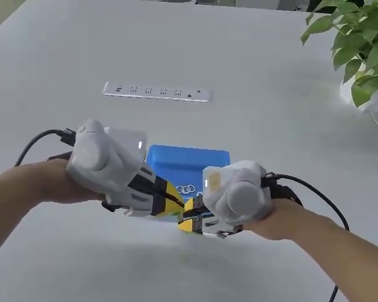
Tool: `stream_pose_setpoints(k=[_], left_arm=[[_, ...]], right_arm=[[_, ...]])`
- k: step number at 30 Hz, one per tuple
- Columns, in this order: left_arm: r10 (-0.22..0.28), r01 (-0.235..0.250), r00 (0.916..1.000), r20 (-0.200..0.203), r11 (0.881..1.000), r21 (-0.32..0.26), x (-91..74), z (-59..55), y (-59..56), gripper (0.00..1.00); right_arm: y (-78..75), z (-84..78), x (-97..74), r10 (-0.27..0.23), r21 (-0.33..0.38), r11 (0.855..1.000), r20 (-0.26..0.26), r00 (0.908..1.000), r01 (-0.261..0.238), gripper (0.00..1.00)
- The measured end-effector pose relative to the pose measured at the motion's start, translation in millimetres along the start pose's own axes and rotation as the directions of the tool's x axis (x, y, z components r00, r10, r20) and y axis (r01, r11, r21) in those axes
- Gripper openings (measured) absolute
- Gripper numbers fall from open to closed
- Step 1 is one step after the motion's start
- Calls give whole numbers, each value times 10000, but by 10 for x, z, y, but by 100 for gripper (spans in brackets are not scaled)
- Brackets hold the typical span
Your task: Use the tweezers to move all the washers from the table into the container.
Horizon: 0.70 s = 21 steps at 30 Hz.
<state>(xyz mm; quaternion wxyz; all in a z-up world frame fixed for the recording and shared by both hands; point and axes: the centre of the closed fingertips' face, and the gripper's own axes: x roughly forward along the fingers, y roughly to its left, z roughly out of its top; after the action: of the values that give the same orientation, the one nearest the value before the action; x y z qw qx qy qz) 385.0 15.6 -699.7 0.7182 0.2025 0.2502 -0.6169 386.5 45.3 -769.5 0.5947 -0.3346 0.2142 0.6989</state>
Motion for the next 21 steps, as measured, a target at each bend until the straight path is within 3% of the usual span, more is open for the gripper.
stream_pose_setpoints(k=[17,21], left_arm=[[210,-213,9997,-140,9997,-157,-24,-21,2,7],[370,-370,9993,-13,9988,-335,-81,-8,24,10]], right_arm=[[0,6,4,-90,-51,9999,-136,9999,89,7],[2,3,2,-76,-50,10000,-163,9998,75,8]])
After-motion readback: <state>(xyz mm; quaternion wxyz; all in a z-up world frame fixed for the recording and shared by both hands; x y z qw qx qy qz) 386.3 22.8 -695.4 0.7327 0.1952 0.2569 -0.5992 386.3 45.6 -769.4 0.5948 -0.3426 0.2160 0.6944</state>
